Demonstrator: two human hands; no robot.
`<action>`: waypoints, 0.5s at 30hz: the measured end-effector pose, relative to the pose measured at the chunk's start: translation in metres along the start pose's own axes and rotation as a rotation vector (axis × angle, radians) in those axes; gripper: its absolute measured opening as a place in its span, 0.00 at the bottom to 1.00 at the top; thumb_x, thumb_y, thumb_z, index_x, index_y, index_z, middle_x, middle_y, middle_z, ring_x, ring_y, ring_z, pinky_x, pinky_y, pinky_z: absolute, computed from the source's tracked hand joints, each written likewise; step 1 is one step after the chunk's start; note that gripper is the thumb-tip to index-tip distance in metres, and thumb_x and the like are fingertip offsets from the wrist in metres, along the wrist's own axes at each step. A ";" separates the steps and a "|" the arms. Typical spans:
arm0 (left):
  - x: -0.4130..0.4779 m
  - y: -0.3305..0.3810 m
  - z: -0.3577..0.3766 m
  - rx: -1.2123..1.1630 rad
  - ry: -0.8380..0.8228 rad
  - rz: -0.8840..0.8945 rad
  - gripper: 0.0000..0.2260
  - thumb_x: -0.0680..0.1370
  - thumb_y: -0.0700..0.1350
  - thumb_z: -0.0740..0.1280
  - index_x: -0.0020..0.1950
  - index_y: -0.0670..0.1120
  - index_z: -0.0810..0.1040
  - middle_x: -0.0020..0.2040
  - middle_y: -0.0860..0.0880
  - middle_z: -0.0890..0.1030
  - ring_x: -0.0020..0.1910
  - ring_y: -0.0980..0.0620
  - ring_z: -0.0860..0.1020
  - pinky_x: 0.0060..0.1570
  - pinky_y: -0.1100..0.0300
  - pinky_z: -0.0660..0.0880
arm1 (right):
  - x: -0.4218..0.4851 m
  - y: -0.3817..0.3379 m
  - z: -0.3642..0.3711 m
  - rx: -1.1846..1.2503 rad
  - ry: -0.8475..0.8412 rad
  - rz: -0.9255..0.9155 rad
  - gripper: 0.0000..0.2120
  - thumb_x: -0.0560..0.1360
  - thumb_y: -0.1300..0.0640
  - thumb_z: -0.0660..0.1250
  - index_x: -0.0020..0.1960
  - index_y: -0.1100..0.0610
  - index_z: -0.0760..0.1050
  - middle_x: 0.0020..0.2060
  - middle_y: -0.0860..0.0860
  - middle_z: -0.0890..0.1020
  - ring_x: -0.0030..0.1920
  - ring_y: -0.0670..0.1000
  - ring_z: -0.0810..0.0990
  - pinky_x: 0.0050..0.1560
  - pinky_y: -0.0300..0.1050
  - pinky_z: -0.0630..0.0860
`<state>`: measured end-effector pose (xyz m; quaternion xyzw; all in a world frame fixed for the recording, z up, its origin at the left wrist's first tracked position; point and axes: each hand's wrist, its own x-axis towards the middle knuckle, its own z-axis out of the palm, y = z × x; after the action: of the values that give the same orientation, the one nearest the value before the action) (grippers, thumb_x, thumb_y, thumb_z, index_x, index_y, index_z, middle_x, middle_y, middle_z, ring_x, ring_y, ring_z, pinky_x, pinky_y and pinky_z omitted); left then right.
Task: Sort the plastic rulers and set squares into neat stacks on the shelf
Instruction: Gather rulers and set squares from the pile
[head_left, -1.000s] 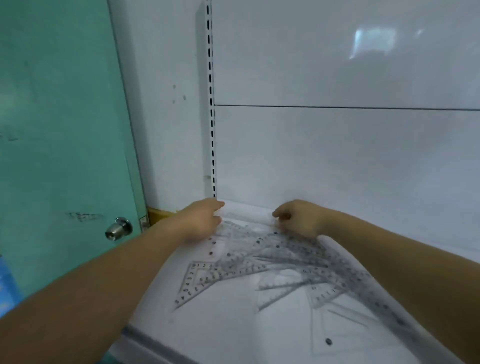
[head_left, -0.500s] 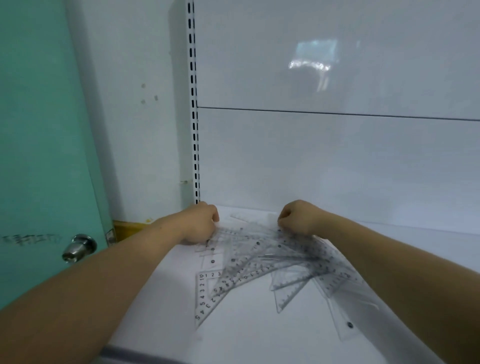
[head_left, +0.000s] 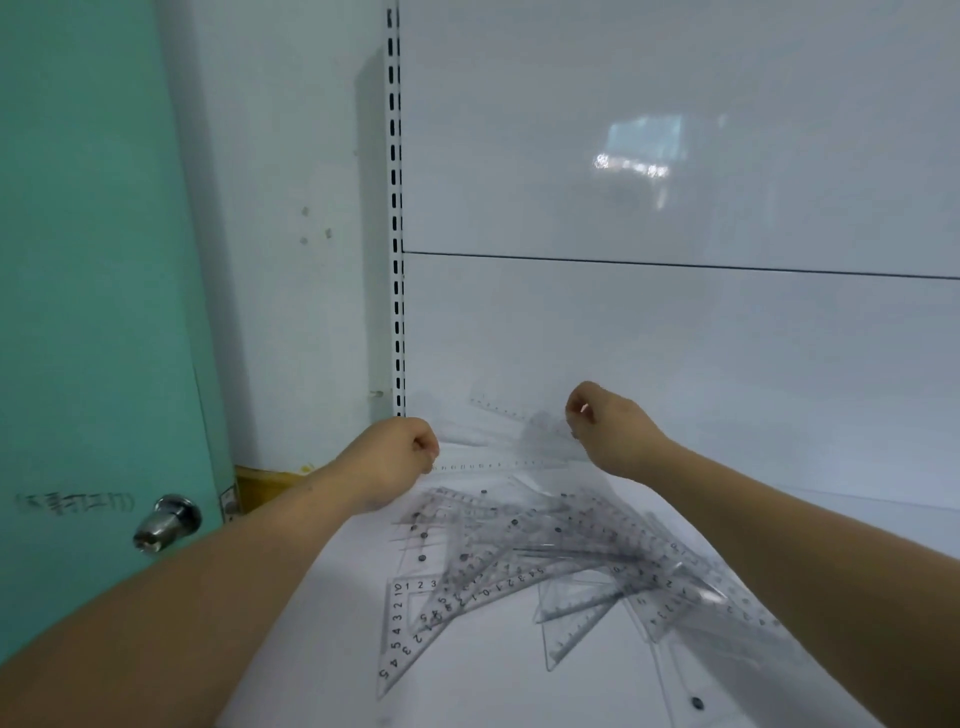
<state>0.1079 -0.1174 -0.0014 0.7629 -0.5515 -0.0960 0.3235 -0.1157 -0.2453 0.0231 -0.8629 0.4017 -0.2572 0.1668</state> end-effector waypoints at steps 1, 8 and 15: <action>0.000 -0.001 -0.001 -0.005 0.016 -0.003 0.09 0.78 0.39 0.60 0.40 0.51 0.74 0.42 0.51 0.79 0.44 0.50 0.78 0.42 0.61 0.73 | -0.001 0.001 -0.001 -0.007 0.019 -0.016 0.08 0.81 0.55 0.53 0.54 0.54 0.69 0.44 0.52 0.79 0.41 0.53 0.77 0.40 0.47 0.75; -0.004 0.006 -0.013 0.046 -0.063 -0.004 0.20 0.76 0.55 0.67 0.66 0.51 0.71 0.50 0.51 0.74 0.47 0.54 0.73 0.45 0.62 0.68 | -0.019 0.004 -0.008 -0.181 -0.076 0.009 0.26 0.79 0.40 0.53 0.72 0.53 0.65 0.63 0.53 0.73 0.60 0.54 0.74 0.62 0.49 0.70; -0.010 0.035 -0.004 0.043 -0.093 0.231 0.20 0.77 0.51 0.66 0.69 0.55 0.69 0.42 0.53 0.71 0.39 0.57 0.72 0.39 0.63 0.66 | -0.066 0.013 -0.034 -0.256 0.034 0.056 0.23 0.81 0.46 0.55 0.74 0.50 0.59 0.57 0.52 0.75 0.51 0.51 0.73 0.53 0.42 0.69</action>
<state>0.0786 -0.1129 0.0210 0.6959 -0.6519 -0.0816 0.2898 -0.1795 -0.2049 0.0240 -0.8611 0.4580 -0.2138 0.0553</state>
